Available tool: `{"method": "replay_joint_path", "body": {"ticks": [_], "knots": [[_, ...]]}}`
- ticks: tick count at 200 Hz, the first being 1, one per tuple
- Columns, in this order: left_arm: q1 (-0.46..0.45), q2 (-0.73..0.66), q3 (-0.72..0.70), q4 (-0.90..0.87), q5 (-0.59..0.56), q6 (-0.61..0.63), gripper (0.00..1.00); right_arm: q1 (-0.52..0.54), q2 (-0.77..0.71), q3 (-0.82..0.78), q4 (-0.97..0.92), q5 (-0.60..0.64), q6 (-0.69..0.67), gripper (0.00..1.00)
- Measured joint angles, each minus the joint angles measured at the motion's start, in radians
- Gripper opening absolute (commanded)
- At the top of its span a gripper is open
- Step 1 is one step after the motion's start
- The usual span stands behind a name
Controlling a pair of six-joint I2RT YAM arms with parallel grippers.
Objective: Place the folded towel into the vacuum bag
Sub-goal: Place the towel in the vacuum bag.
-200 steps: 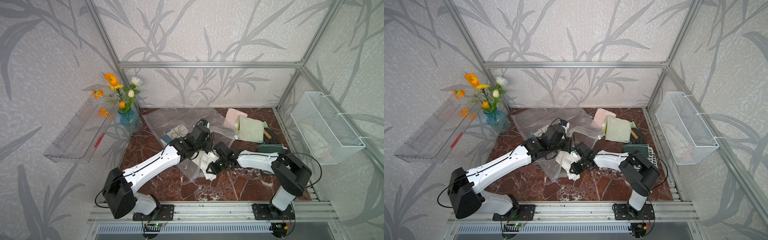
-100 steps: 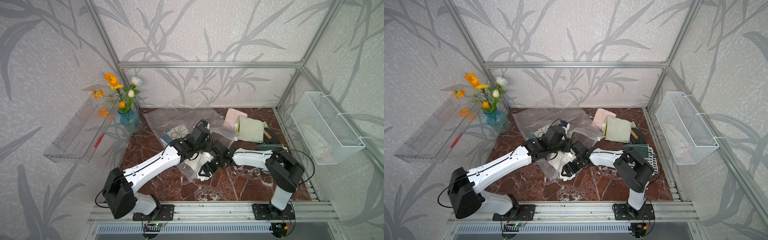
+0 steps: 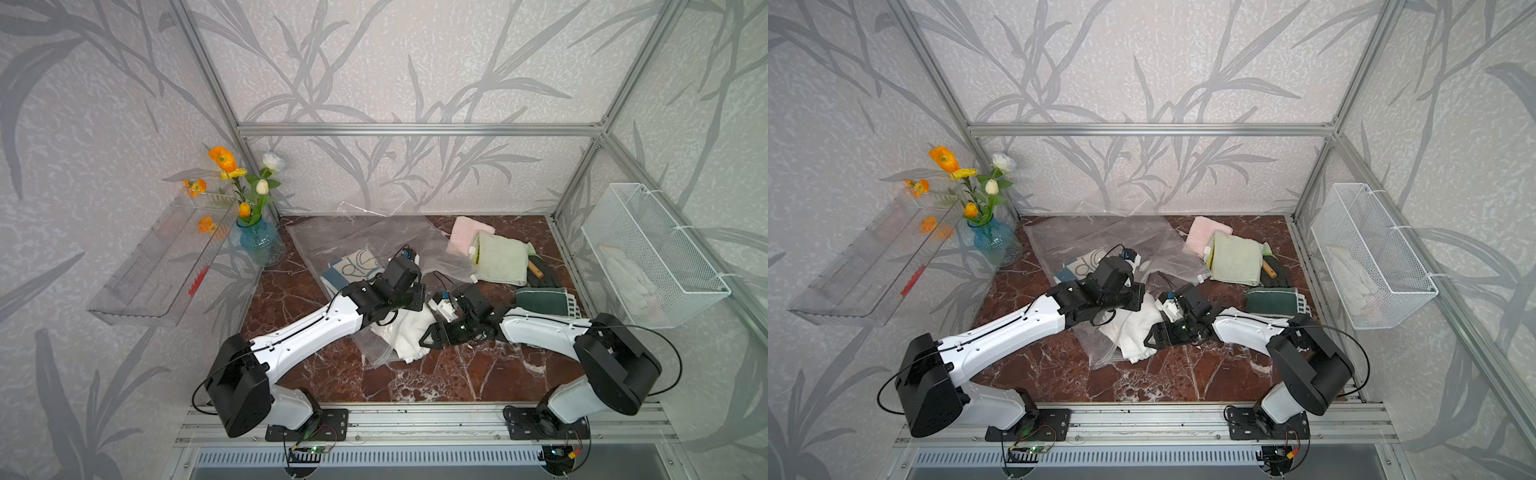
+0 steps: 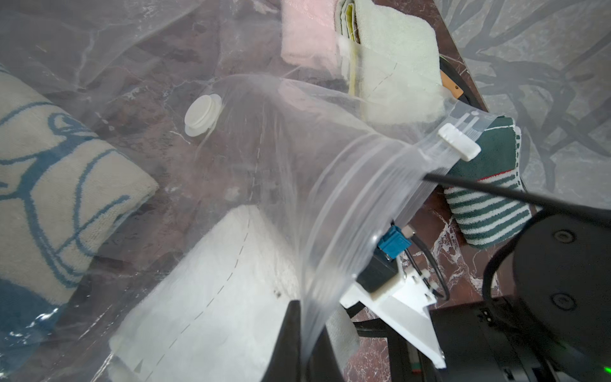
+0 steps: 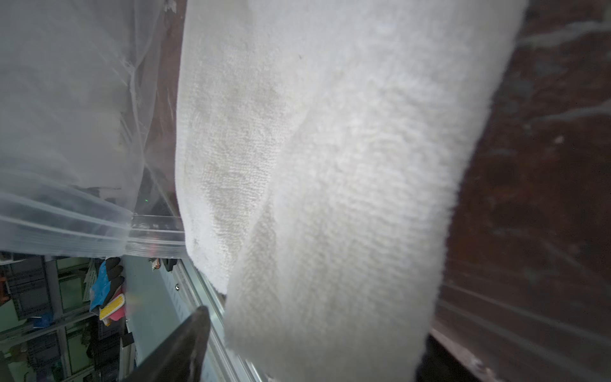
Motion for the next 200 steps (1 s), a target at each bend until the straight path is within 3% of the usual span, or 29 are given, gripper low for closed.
{"method": "replay_joint_path", "body": {"ticks": [38, 56, 85, 111, 127, 161, 200], "knots": [[-0.016, 0.005, 0.000, 0.000, 0.011, -0.005, 0.00, 0.015, 0.077, 0.011, 0.138, 0.054, 0.168, 0.40], [-0.022, 0.010, 0.000, 0.000, 0.018, -0.006, 0.00, 0.034, 0.124, 0.042, 0.177, 0.078, 0.233, 0.32], [-0.032, 0.020, 0.000, 0.008, 0.025, -0.007, 0.00, 0.062, 0.242, 0.159, 0.230, 0.116, 0.312, 0.32], [-0.035, 0.023, 0.000, 0.011, 0.026, -0.007, 0.00, 0.070, 0.301, 0.206, 0.290, 0.132, 0.378, 0.53], [-0.037, 0.023, 0.000, 0.011, 0.027, -0.007, 0.00, 0.071, 0.294, 0.176, 0.326, 0.140, 0.423, 0.58], [-0.043, 0.023, 0.000, 0.011, 0.038, -0.013, 0.00, 0.105, 0.248, 0.075, 0.372, 0.165, 0.510, 0.54], [-0.052, 0.023, -0.004, -0.011, 0.024, -0.018, 0.00, 0.134, 0.324, 0.087, 0.499, 0.171, 0.590, 0.35]]}}
